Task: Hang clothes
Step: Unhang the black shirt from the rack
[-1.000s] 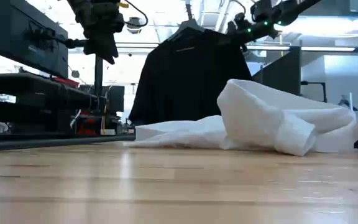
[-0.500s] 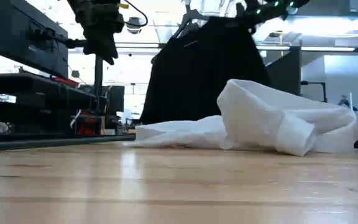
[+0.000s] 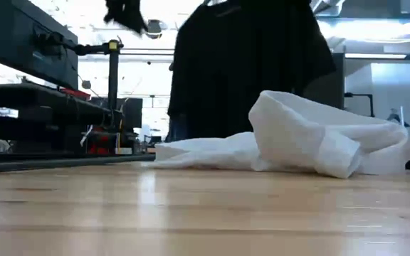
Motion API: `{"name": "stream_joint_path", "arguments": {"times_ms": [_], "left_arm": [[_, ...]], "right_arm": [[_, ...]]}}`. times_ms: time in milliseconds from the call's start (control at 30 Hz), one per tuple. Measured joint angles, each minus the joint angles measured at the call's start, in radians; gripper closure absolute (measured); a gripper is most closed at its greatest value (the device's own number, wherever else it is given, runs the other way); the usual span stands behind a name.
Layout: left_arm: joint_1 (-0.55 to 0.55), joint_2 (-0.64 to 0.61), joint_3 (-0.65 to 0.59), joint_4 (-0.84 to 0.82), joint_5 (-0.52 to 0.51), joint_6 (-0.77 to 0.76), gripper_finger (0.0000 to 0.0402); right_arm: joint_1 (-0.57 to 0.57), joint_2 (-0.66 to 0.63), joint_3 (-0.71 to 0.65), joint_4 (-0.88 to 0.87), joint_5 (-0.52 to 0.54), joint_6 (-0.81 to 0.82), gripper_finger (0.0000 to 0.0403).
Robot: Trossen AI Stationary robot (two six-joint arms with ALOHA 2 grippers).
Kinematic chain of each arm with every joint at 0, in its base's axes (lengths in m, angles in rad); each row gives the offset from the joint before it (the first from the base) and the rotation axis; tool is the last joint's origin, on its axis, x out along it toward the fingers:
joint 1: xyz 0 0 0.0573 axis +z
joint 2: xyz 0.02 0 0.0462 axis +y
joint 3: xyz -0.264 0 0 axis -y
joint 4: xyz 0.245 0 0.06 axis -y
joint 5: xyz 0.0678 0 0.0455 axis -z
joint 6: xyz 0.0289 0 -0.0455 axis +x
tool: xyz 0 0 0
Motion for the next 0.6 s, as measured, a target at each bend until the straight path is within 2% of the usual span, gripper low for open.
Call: {"name": "stream_joint_path", "arguments": {"times_ms": [200, 367, 467, 600], "left_arm": [[-0.063, 0.011, 0.119, 0.254, -0.020, 0.259, 0.0251], [-0.097, 0.051, 0.134, 0.280, -0.060, 0.332, 0.0251], [-0.099, 0.079, 0.134, 0.279, -0.072, 0.366, 0.0251], [-0.099, 0.115, 0.134, 0.286, -0.160, 0.432, 0.0251]], "right_arm": [[0.155, 0.017, 0.000, -0.028, 0.061, -0.001, 0.0383], [0.271, 0.043, 0.000, -0.019, 0.143, -0.009, 0.0383], [0.319, 0.054, 0.000, -0.014, 0.150, -0.009, 0.0383], [0.363, 0.057, 0.000, -0.020, 0.176, -0.006, 0.0383]]}}
